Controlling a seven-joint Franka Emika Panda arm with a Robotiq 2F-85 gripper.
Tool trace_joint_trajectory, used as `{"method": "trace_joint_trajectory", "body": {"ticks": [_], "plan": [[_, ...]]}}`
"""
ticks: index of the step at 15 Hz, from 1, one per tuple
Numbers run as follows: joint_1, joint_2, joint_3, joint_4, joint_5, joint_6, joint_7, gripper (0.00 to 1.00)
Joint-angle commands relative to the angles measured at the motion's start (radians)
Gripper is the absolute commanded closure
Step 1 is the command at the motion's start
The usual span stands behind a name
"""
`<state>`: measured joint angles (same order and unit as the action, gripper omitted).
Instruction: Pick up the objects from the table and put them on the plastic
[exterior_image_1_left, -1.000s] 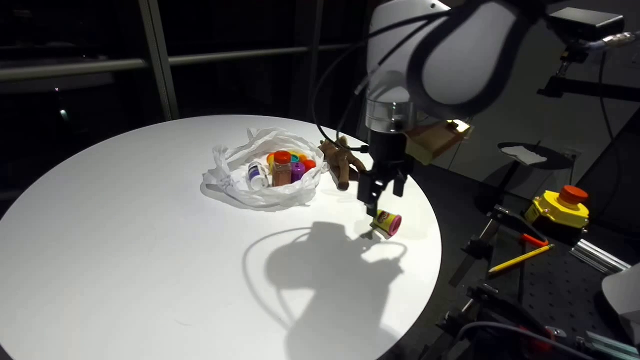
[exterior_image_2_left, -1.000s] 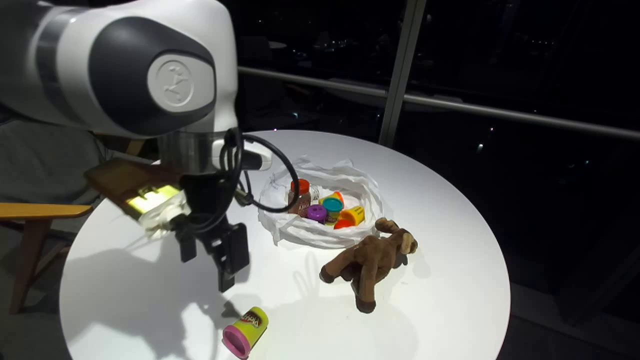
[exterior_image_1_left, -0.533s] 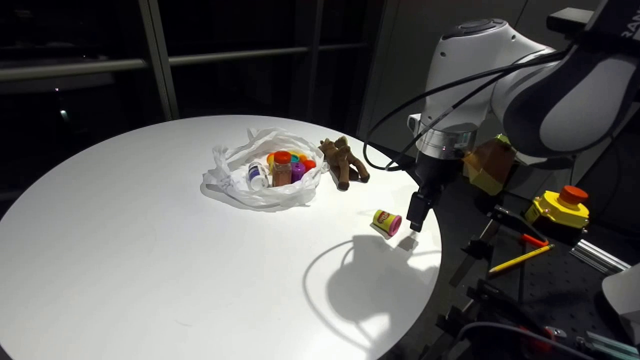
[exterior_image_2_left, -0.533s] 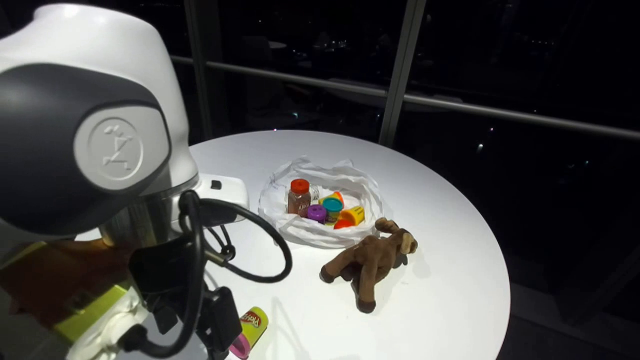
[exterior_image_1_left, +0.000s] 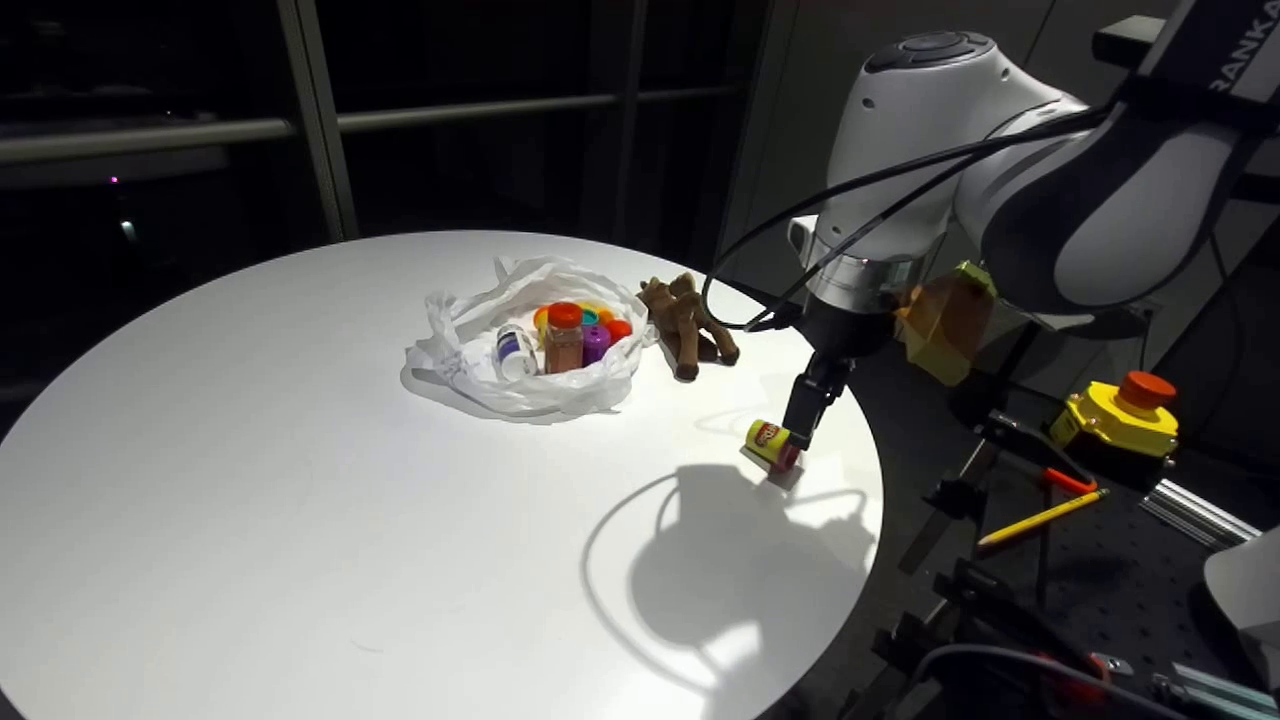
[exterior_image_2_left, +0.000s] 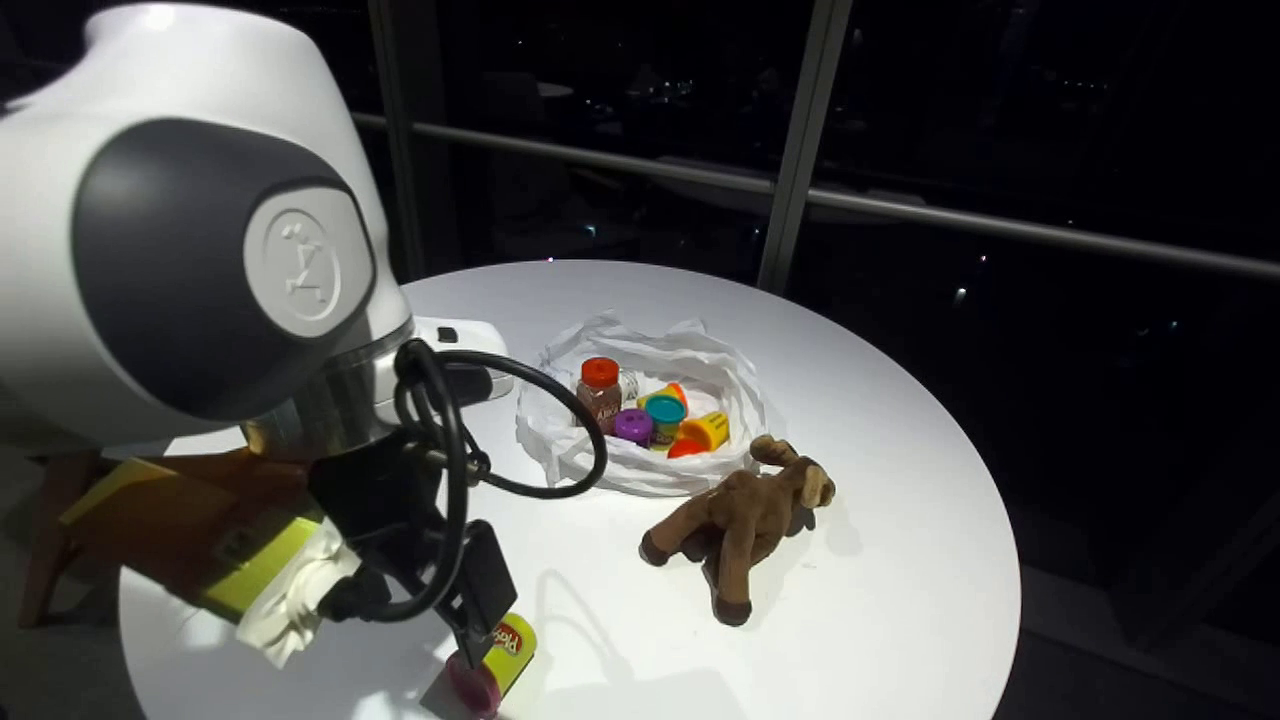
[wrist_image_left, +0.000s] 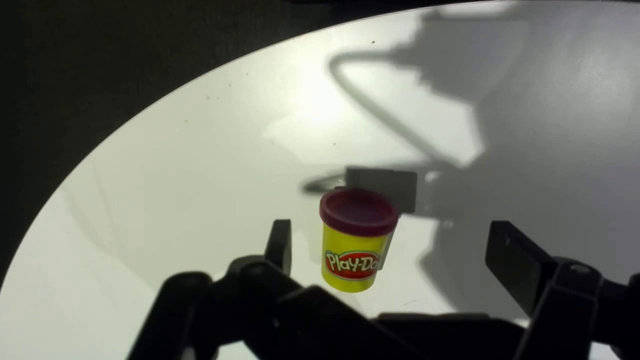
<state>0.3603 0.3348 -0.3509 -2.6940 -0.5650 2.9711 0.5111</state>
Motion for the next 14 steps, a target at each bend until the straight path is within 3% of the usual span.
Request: {"method": "trace_joint_trajectory", "body": {"ticks": [1, 11, 13, 14], "plan": [[0.018, 0.088, 0.009, 0.070, 0.007, 0.012, 0.022, 0.00], [-0.006, 0.238, 0.065, 0.172, 0.035, 0.000, 0.008, 0.00], [-0.007, 0.262, 0.073, 0.188, 0.039, -0.003, 0.010, 0.26], [-0.007, 0.270, 0.077, 0.194, 0.043, -0.005, 0.011, 0.32]]}}
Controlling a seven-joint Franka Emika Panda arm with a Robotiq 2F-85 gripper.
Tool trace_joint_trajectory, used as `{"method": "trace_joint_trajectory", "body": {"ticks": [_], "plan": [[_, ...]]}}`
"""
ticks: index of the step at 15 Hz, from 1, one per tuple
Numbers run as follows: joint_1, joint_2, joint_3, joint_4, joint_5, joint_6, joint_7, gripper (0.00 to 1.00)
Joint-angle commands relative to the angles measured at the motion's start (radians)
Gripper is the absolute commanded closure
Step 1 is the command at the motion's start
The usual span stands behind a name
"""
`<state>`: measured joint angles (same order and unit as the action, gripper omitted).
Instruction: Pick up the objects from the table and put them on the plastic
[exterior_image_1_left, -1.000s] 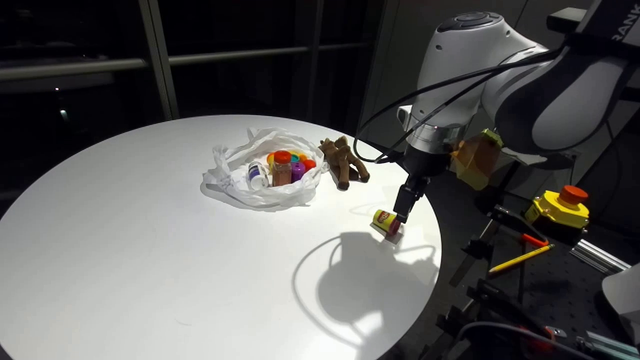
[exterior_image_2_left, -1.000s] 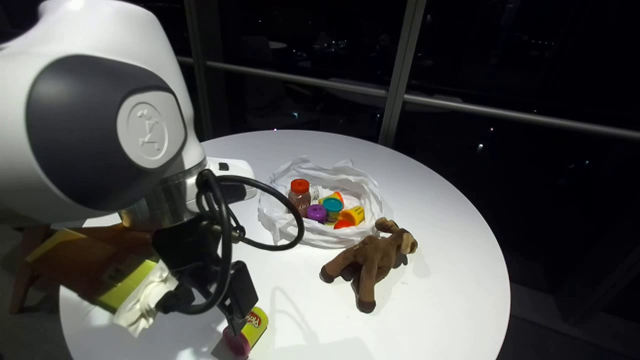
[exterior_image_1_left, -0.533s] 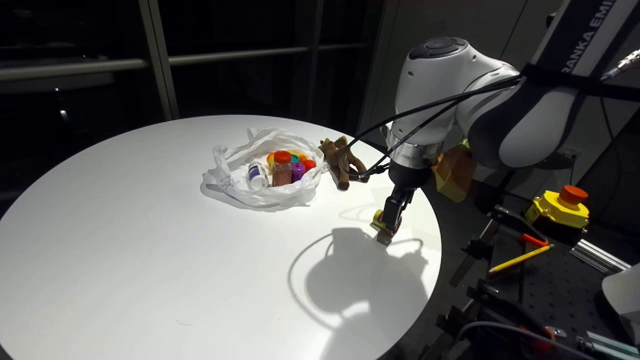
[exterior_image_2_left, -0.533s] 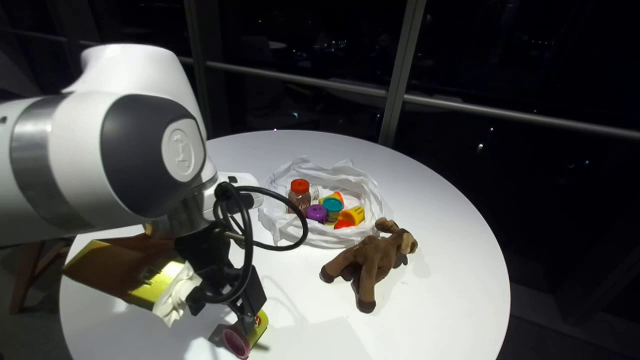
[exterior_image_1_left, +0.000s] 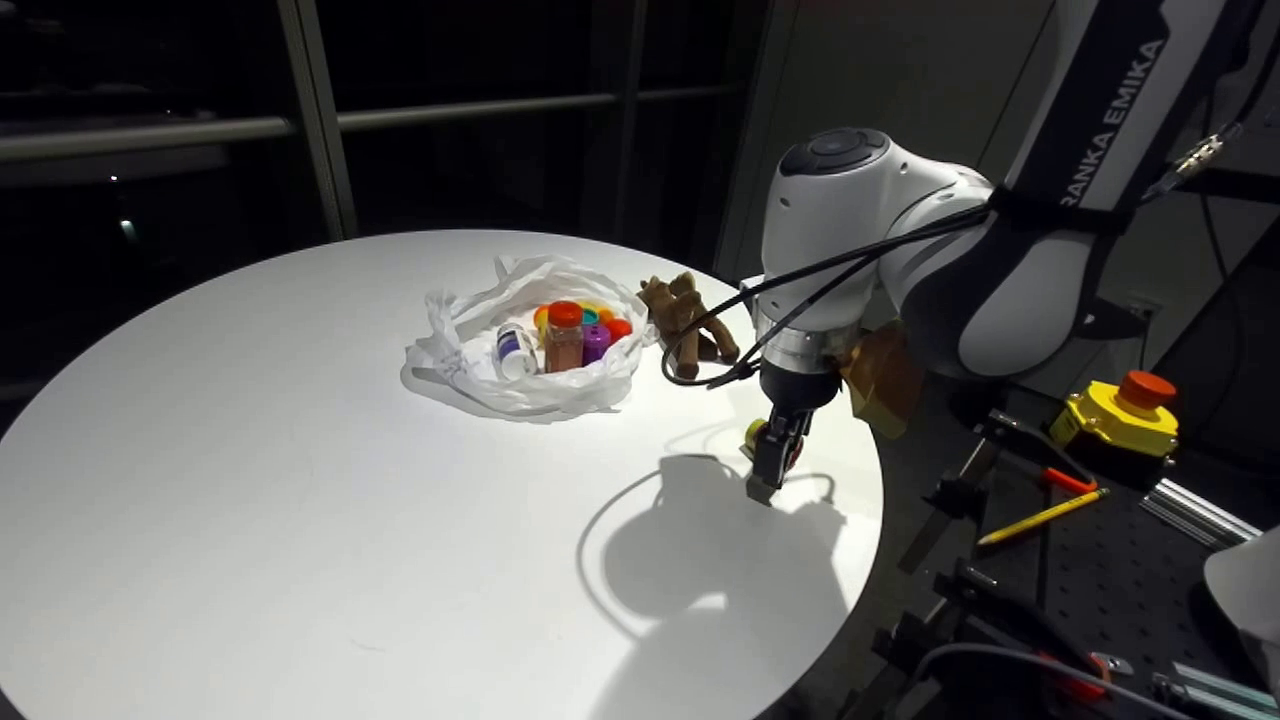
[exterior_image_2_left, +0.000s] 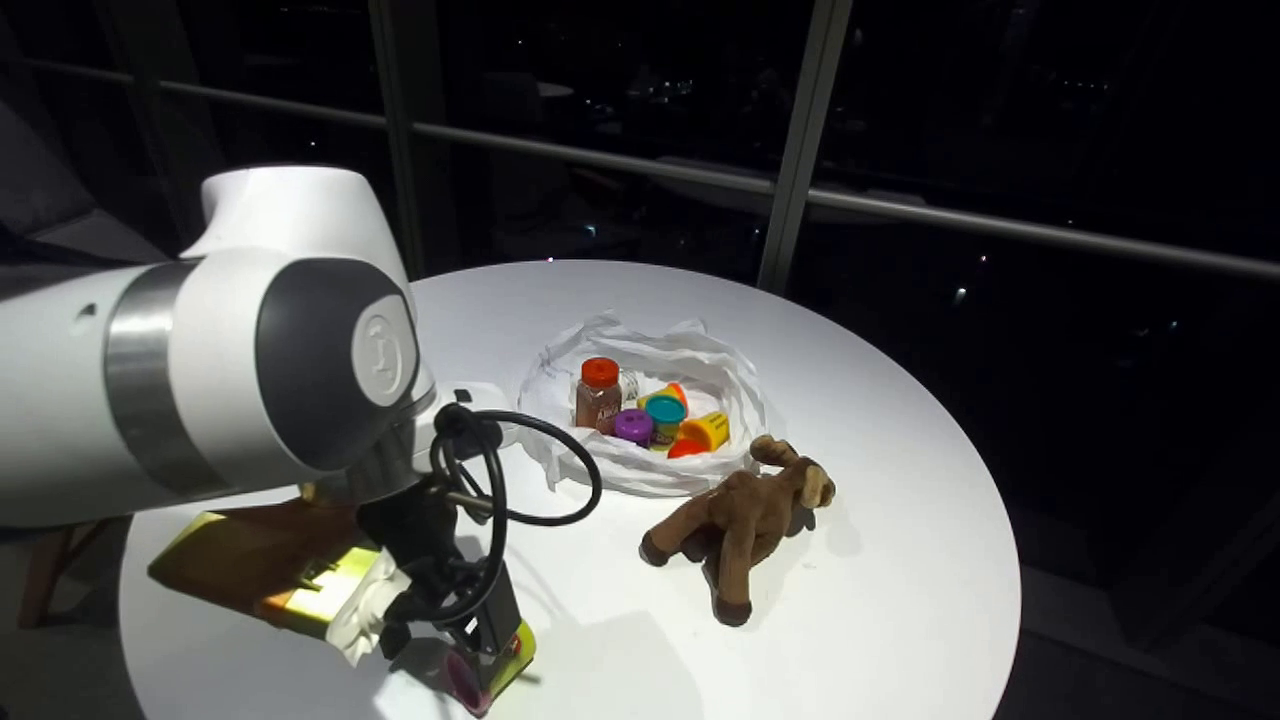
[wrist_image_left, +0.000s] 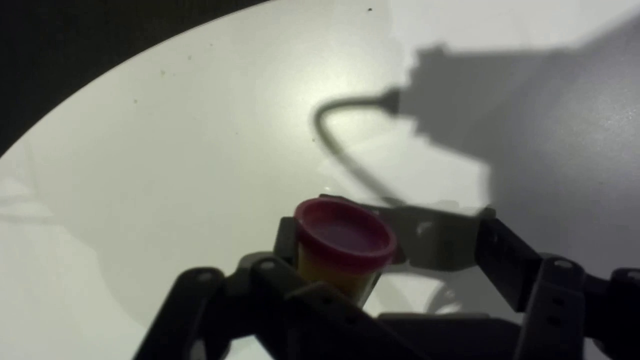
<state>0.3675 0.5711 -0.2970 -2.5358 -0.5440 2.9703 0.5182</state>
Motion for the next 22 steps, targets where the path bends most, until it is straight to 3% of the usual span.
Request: {"method": "trace_joint_trajectory", "body": {"ticks": [1, 4, 5, 6, 9, 11, 13, 16, 18, 20, 22], "plan": [[-0.014, 0.040, 0.025, 0.041, 0.025, -0.007, 0.006, 0.42], [-0.014, 0.053, 0.021, 0.047, 0.032, -0.010, 0.012, 0.65], [0.023, 0.059, -0.003, 0.039, 0.126, 0.002, -0.054, 0.72], [0.025, 0.063, -0.005, 0.039, 0.152, 0.002, -0.056, 0.81], [0.034, 0.062, -0.010, 0.035, 0.240, -0.001, -0.094, 0.87], [0.054, 0.057, -0.025, 0.036, 0.276, -0.014, -0.101, 0.61], [0.077, 0.042, -0.047, 0.034, 0.305, -0.030, -0.093, 0.55], [0.114, 0.032, -0.090, 0.040, 0.333, -0.055, -0.082, 0.33], [0.081, 0.012, -0.074, 0.053, 0.360, -0.086, -0.098, 0.17], [0.001, -0.015, -0.009, 0.072, 0.411, -0.122, -0.122, 0.02], [-0.043, -0.031, 0.024, 0.095, 0.447, -0.168, -0.127, 0.00]]}}
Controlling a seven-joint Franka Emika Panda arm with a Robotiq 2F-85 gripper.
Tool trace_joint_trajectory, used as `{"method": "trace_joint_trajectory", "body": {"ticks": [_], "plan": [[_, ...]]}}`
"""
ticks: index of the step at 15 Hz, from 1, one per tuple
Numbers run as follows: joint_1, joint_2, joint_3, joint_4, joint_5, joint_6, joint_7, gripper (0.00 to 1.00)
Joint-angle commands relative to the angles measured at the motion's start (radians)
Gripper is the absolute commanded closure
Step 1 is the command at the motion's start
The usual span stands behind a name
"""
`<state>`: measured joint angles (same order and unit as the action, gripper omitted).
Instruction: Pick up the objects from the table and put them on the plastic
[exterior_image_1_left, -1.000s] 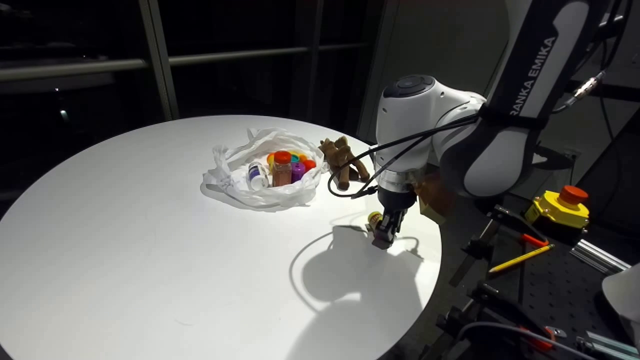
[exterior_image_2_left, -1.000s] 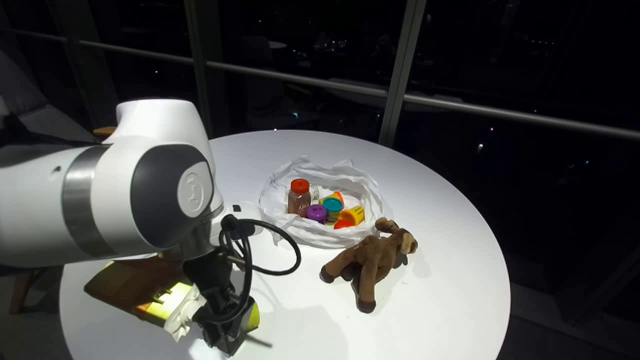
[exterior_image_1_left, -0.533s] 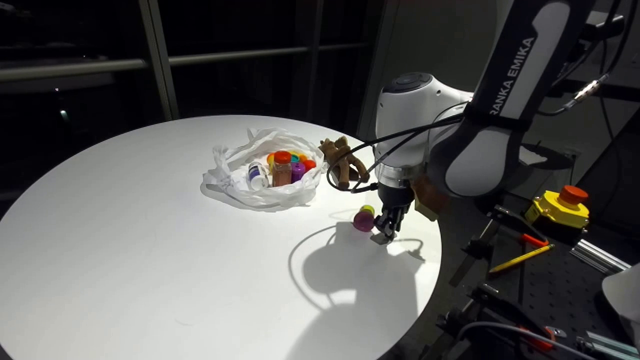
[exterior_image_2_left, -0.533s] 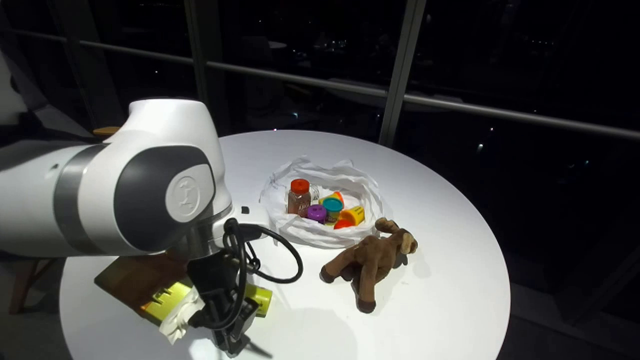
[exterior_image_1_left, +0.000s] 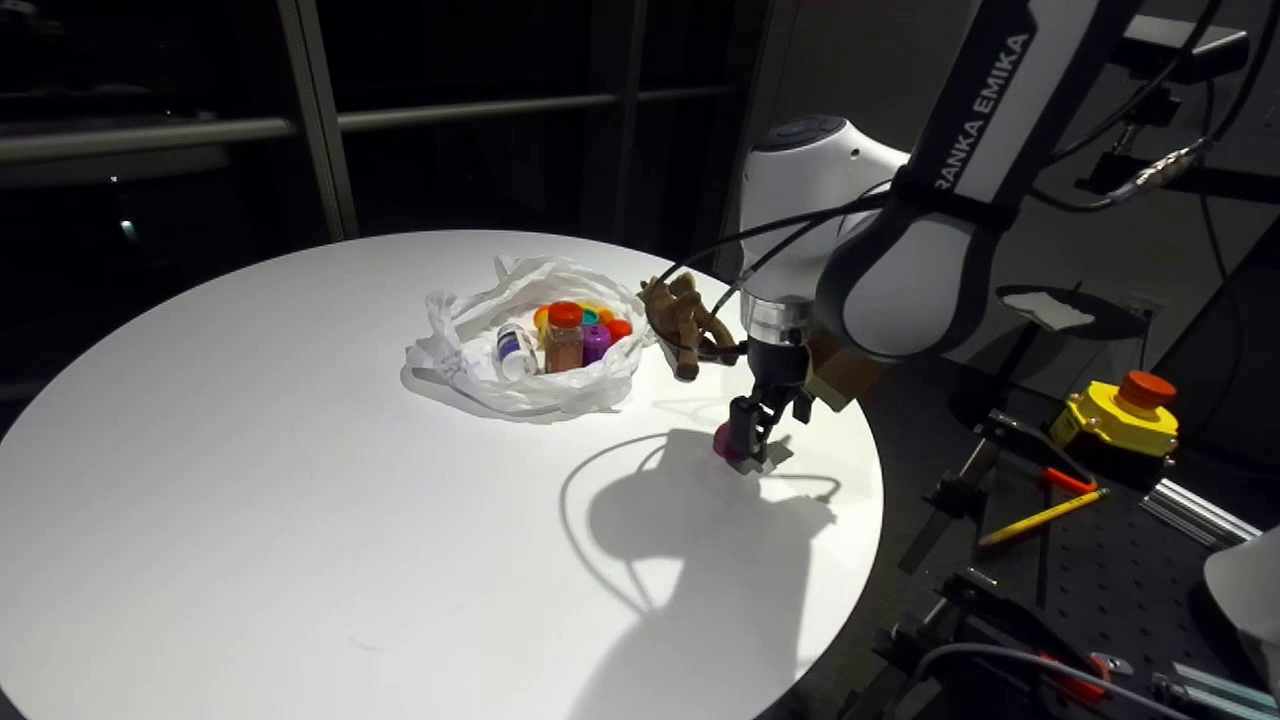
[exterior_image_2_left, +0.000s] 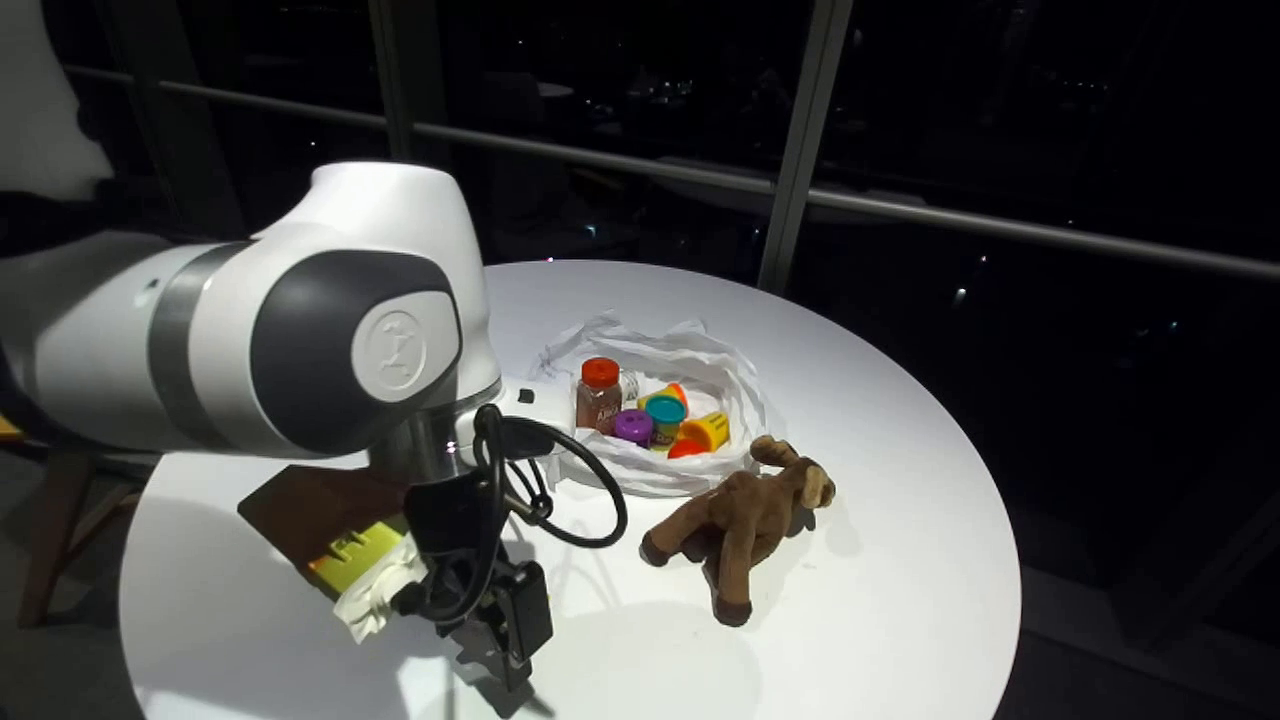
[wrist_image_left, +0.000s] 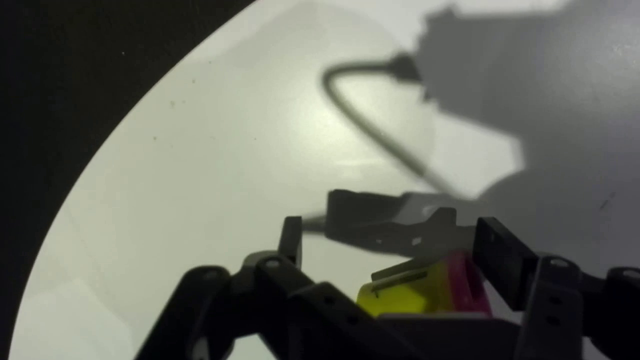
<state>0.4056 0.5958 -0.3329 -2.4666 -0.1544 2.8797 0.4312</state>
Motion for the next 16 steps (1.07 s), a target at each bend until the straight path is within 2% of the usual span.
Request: {"method": "trace_joint_trajectory", "body": {"ticks": [1, 7, 12, 16], "plan": [[-0.110, -0.070, 0.085, 0.033, 0.074, -0.104, -0.050, 0.00], [-0.315, -0.066, 0.268, 0.119, 0.260, -0.256, -0.105, 0.00], [-0.316, -0.024, 0.245, 0.158, 0.292, -0.332, -0.016, 0.00], [-0.331, -0.007, 0.246, 0.168, 0.323, -0.298, 0.021, 0.00]]}}
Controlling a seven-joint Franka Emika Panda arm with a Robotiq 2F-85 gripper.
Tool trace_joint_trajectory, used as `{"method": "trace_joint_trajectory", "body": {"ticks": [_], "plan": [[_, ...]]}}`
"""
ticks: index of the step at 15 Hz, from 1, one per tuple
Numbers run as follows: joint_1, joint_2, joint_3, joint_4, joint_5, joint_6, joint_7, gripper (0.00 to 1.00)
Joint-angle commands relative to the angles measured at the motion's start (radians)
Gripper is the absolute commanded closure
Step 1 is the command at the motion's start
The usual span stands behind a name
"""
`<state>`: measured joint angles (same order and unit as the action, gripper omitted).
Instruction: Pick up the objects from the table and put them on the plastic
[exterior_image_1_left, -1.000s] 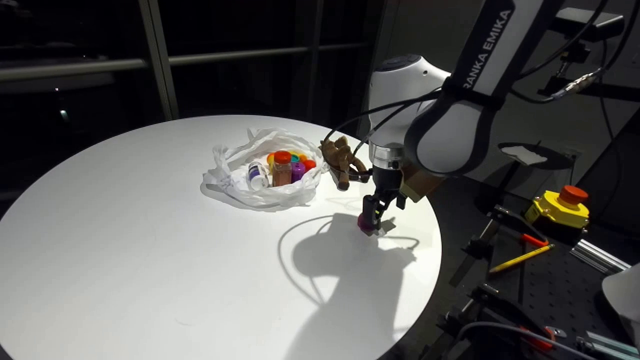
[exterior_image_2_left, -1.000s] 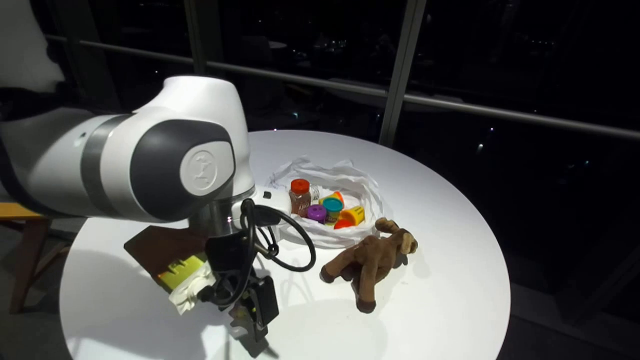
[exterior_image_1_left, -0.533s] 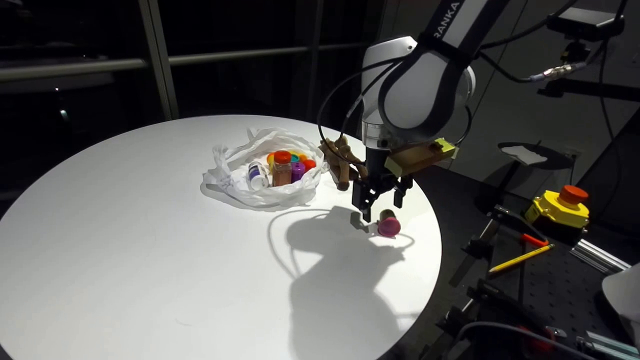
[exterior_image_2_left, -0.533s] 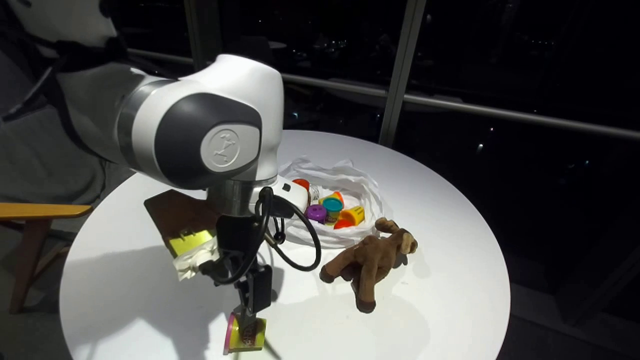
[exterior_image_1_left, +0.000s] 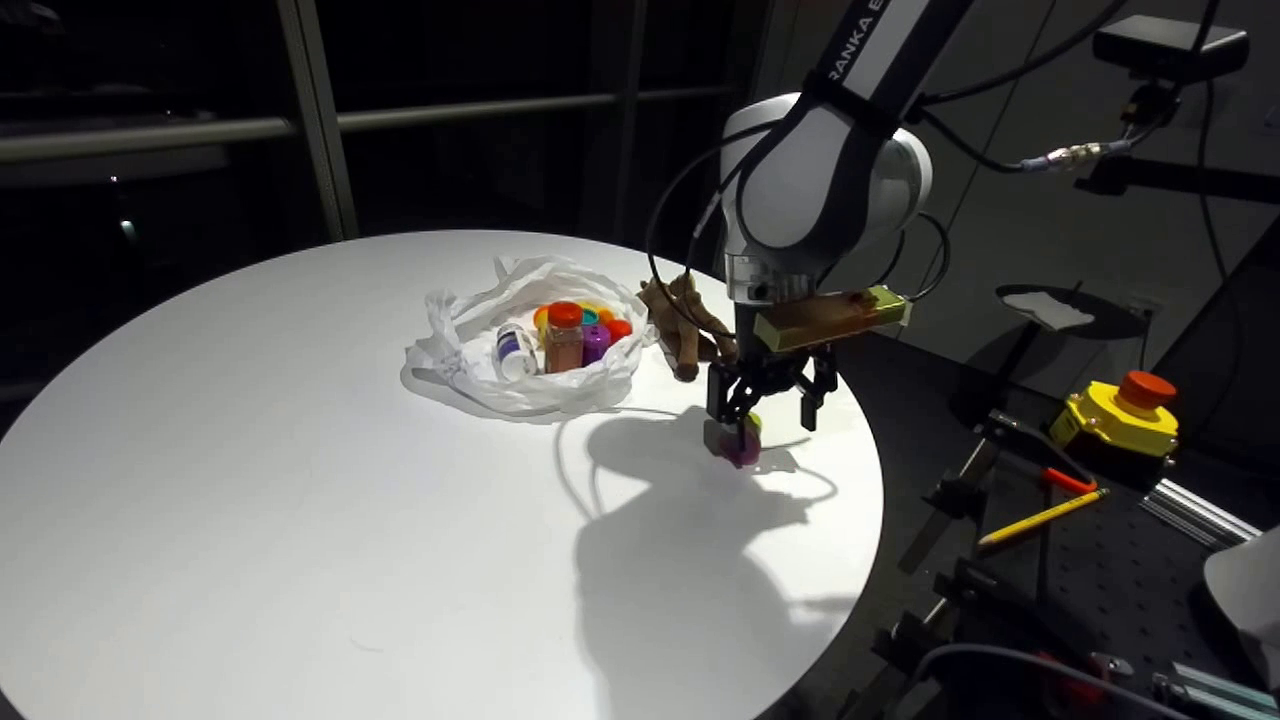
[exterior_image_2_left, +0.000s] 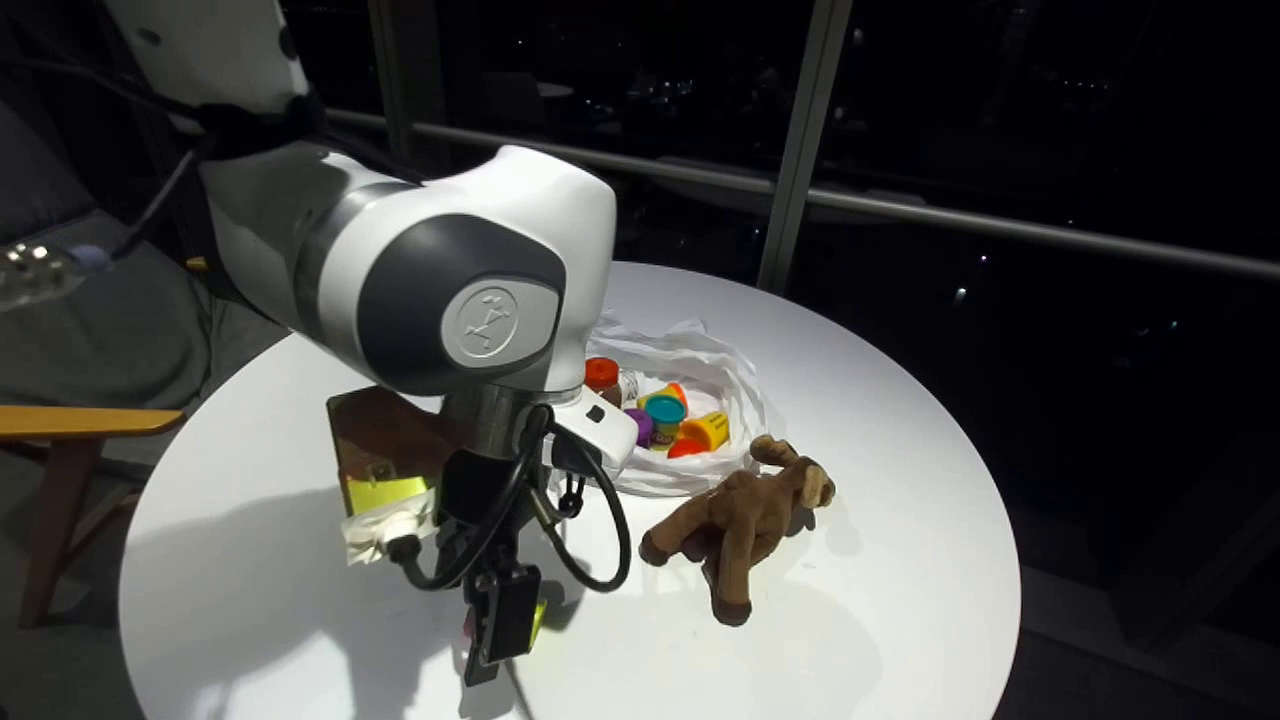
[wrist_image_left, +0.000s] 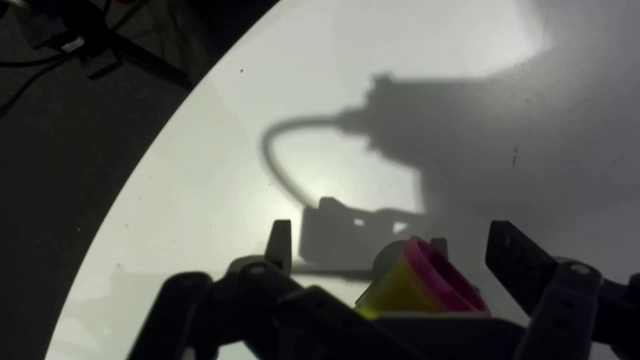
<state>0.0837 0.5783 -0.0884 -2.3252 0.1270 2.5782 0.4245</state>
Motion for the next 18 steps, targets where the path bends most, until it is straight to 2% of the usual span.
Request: {"method": "trace_joint_trajectory", "body": {"ticks": [1, 6, 18], "plan": [[-0.015, 0.010, 0.007, 0.028, 0.058, 0.011, 0.031, 0.00], [-0.023, 0.022, 0.011, 0.041, 0.118, 0.014, 0.050, 0.00], [0.007, 0.135, -0.015, 0.112, 0.124, 0.064, 0.197, 0.00]]}}
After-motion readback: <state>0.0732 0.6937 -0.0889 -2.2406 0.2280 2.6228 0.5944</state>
